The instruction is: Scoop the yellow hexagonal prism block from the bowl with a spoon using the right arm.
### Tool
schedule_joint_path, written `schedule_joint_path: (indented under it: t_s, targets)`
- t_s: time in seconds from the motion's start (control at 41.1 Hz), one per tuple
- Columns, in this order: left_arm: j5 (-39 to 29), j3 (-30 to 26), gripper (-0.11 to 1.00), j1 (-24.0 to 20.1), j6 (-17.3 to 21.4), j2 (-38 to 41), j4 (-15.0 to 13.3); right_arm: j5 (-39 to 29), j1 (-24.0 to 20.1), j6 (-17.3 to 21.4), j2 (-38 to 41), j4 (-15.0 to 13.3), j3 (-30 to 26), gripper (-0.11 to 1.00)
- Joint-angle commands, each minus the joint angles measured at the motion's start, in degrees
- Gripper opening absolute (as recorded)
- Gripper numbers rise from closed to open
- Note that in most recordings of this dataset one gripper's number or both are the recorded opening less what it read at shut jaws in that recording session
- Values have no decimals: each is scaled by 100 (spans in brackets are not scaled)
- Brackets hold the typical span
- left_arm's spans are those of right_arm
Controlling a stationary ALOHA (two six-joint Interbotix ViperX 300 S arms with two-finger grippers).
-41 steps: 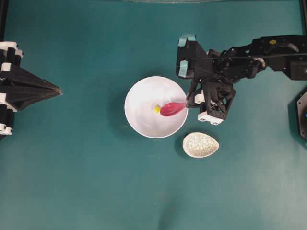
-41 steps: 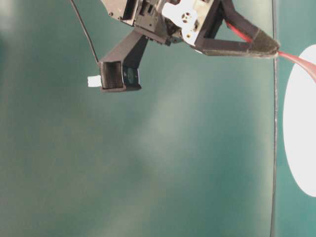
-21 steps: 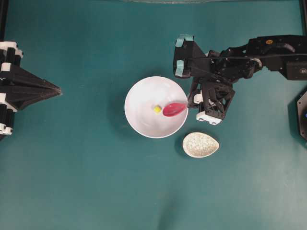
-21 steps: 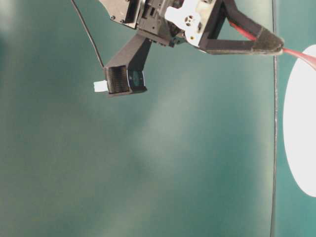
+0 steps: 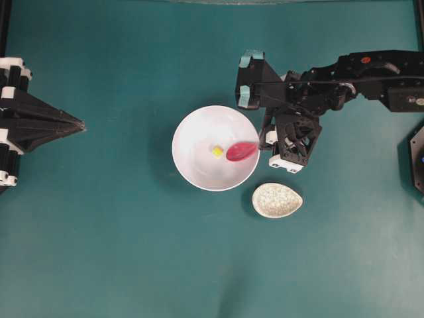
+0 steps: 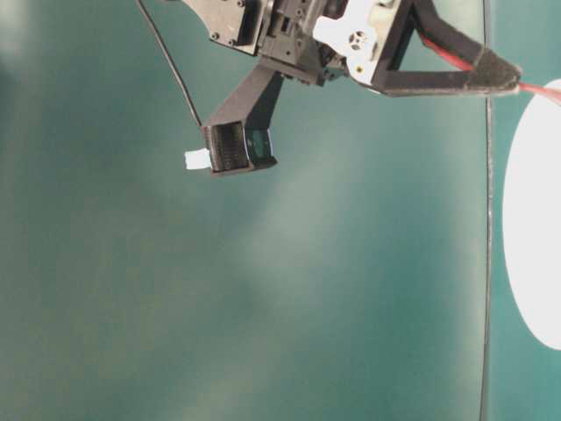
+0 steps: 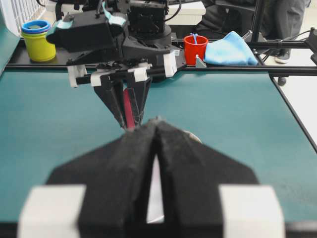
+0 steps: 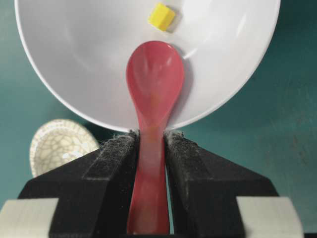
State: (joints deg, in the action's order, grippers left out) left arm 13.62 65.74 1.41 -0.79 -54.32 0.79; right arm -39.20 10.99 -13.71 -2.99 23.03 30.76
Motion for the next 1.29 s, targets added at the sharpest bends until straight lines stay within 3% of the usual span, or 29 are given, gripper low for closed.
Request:
schedule_joint_path:
  t_s: [0.0,0.413,1.264]
  targets:
    - [62,-158,3,-18,9,26,18,44,-26,9,-26,0,-202,25]
    - [62,-176,3,-18,9,26,18,123,-53,-44,316,0,-466,25]
    - [62,-193,3,-18,0,26,18,1178,-141,-44,457,-132,-404,25]
